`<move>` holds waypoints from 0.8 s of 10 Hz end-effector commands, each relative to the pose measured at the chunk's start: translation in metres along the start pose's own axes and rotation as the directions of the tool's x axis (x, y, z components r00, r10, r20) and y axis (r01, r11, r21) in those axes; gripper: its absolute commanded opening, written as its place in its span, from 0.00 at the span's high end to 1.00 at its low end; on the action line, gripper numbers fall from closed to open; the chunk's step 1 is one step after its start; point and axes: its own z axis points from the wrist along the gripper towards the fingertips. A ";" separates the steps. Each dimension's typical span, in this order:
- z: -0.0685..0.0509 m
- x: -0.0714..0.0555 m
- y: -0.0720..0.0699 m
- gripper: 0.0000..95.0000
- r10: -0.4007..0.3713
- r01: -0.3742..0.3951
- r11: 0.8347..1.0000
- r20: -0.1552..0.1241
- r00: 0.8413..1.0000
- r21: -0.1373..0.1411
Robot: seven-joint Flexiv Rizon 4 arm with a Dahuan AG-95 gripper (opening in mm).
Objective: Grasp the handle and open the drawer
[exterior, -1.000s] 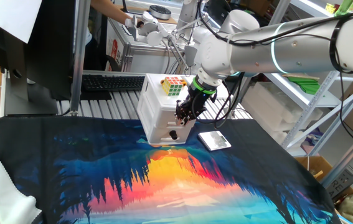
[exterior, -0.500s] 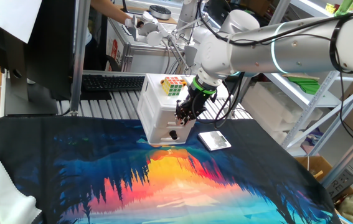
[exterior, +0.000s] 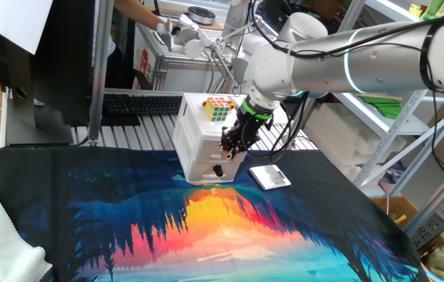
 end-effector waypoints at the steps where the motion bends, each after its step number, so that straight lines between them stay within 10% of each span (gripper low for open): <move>1: -0.001 0.001 0.001 1.00 0.005 -0.005 1.000 0.001 1.000 -0.002; 8: -0.003 0.008 0.005 1.00 0.021 -0.021 1.000 0.005 1.000 -0.006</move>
